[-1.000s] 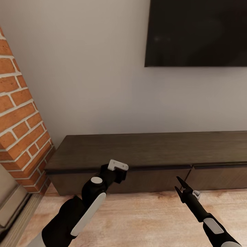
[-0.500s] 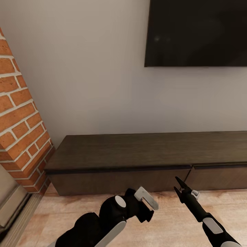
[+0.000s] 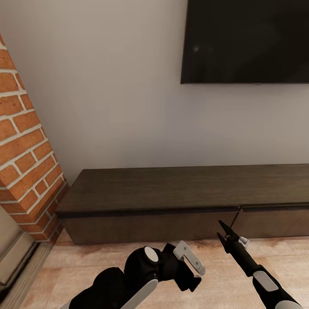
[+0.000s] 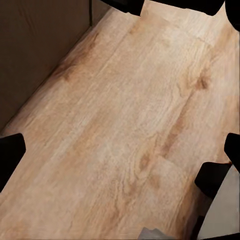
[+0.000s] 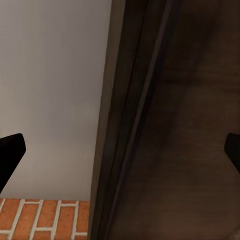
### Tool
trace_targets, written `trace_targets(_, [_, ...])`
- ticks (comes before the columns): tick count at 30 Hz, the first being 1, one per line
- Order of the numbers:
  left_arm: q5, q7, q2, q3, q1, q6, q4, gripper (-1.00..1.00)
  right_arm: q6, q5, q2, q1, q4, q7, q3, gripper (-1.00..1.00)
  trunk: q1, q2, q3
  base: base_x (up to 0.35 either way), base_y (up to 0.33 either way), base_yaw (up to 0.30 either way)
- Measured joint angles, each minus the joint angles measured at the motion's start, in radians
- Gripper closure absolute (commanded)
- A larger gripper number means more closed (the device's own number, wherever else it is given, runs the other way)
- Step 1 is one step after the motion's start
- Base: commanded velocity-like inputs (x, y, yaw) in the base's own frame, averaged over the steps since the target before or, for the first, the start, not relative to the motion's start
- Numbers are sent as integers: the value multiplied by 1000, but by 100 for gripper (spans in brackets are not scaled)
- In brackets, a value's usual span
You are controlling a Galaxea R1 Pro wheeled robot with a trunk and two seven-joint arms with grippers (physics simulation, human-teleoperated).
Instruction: Place each of the two pumpkins and all three candles from the living room inside a cabinet in the living room (use any cabinet), then make sure every cabinet is closed, and position the cauldron so it is next to a table in the living room.
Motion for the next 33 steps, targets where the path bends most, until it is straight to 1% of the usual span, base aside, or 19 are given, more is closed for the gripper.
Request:
trace_targets(2, [7,-63,9,1,0,0,0,-100,0,0,0,0,0,0,0,-100,0,0,0,0,0,0])
trace_targets(3, [13,-120,22,1,0,0,0,-100,0,0,0,0,0,0,1,-100,0,0,0,0,0,0])
trace_targets(5, [19,-182,39,2,0,1,0,-100,0,0,0,0,0,0,1,-100,0,0,0,0,0,0])
trace_targets(6, [17,-233,58,4,0,2,0,-100,0,0,0,0,0,0,1,-100,0,0,0,0,0,0])
trace_targets(9, [16,-293,102,8,0,2,0,-100,0,0,0,0,0,0,1,-100,0,0,0,0,0,0])
trace_targets(10, [14,-308,122,21,0,2,0,-100,0,0,0,0,0,0,2,-100,0,0,0,0,0,0])
trace_targets(11, [15,-316,133,36,0,2,0,-100,0,0,0,0,0,0,1,-100,0,0,0,0,0,0])
trace_targets(12, [11,-335,154,83,0,0,0,-100,0,0,0,0,0,0,2,-100,0,0,0,0,0,0])
trace_targets(14, [13,-380,185,156,0,-1,0,-100,0,0,0,0,0,0,2,-100,0,0,0,0,0,0])
trace_targets(15, [7,-460,221,239,0,-3,0,-100,0,0,0,0,0,0,2,-100,0,0,0,0,0,0])
trace_targets(16, [10,-515,244,294,0,-4,0,-100,0,0,0,0,0,0,2,-100,0,0,0,0,0,0])
trace_targets(17, [6,-631,282,386,2,-12,0,-100,-1,0,0,0,0,0,2,-100,0,0,0,0,0,0])
trace_targets(18, [6,-690,300,440,3,-18,0,-100,-1,0,0,0,0,0,2,-100,0,0,0,0,0,0])
trace_targets(19, [2,-785,323,520,5,-32,0,-100,-2,0,1,0,0,0,2,-100,0,0,0,0,0,0])
trace_targets(20, [2,-824,332,566,7,-38,0,-100,-2,0,1,0,0,0,2,-100,0,0,0,0,0,0])
trace_targets(22, [0,-911,353,698,9,-53,1,-100,-4,0,1,0,0,0,2,-100,0,0,0,0,0,0])
trace_targets(25, [0,-947,360,770,10,-59,1,-100,-6,0,1,0,-1,1,2,-100,0,0,0,0,0,0])
trace_targets(28, [-2,-957,359,796,10,-64,1,-100,-8,0,1,0,0,1,2,-100,0,0,0,0,0,0])
trace_targets(33, [-3,-968,360,810,11,-67,1,-100,-10,0,2,0,0,2,2,-100,0,0,0,69,20,0])
